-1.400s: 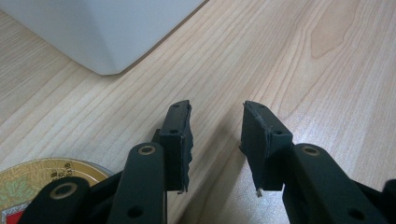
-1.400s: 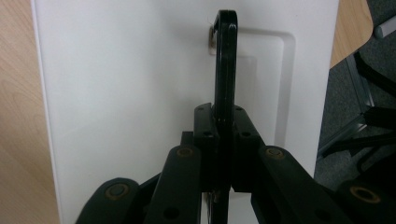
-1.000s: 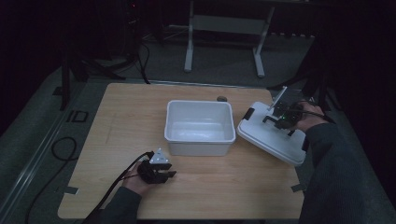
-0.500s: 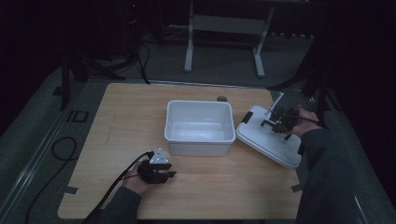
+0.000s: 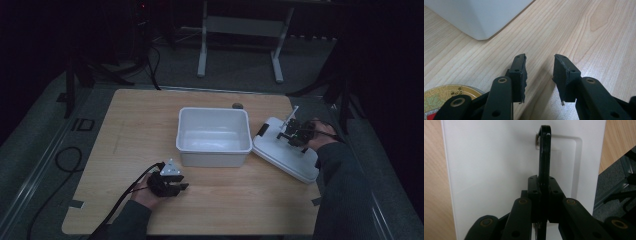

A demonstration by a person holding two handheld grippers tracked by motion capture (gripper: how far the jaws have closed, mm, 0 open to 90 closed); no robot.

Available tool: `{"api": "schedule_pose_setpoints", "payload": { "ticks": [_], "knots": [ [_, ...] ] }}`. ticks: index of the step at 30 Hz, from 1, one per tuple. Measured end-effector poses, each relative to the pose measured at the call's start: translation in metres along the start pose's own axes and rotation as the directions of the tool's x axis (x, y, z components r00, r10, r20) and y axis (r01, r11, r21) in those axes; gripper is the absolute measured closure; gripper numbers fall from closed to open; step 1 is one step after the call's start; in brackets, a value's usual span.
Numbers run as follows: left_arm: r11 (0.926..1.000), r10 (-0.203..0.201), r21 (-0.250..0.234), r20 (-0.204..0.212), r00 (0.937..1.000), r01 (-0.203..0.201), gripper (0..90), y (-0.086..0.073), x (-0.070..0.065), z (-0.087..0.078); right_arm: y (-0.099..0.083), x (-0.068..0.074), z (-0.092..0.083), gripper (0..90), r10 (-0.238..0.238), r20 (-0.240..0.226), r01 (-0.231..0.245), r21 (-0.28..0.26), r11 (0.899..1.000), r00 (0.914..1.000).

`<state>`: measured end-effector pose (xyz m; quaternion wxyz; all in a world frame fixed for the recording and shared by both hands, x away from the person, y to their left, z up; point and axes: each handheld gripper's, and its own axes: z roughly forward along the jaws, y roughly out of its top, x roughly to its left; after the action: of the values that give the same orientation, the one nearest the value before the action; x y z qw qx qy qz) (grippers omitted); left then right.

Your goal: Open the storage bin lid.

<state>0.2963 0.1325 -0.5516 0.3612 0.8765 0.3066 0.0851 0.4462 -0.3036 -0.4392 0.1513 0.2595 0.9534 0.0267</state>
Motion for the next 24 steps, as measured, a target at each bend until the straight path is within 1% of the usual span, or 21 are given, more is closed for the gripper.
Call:
{"api": "schedule_pose_setpoints", "payload": {
  "ticks": [3, 7, 11, 18, 24],
  "knots": [
    [1.0000, 0.000, -0.001, 0.000, 1.0000, 0.000, 62.4, 0.000, 0.000, 0.000, 0.001, 0.001, 0.004, 84.0, 0.000, 0.007, 0.000, -0.004, 1.000, 1.0000],
    [1.0000, 0.000, 0.000, 0.001, 1.0000, 0.000, 62.3, 0.000, 0.000, 0.000, 0.004, 0.002, 0.012, 83.9, 0.000, 0.019, 0.000, 0.009, 1.000, 0.9998],
    [1.0000, 0.000, -0.001, 0.000, 1.0000, 0.000, 62.3, 0.000, 0.000, 0.000, 0.004, 0.003, 0.020, 83.9, -0.002, 0.013, 0.001, 0.012, 1.000, 0.9999],
    [1.0000, 0.000, -0.001, 0.000, 1.0000, 0.000, 62.3, 0.000, 0.000, 0.000, 0.005, 0.005, 0.029, 83.8, 0.000, 0.017, 0.000, 0.012, 1.000, 0.9999],
    [1.0000, 0.000, -0.001, 0.001, 1.0000, 0.000, 62.0, 0.000, 0.000, 0.000, 0.005, 0.009, 0.037, 83.6, -0.004, 0.004, 0.004, 0.016, 1.000, 1.0000]
  ]
}}
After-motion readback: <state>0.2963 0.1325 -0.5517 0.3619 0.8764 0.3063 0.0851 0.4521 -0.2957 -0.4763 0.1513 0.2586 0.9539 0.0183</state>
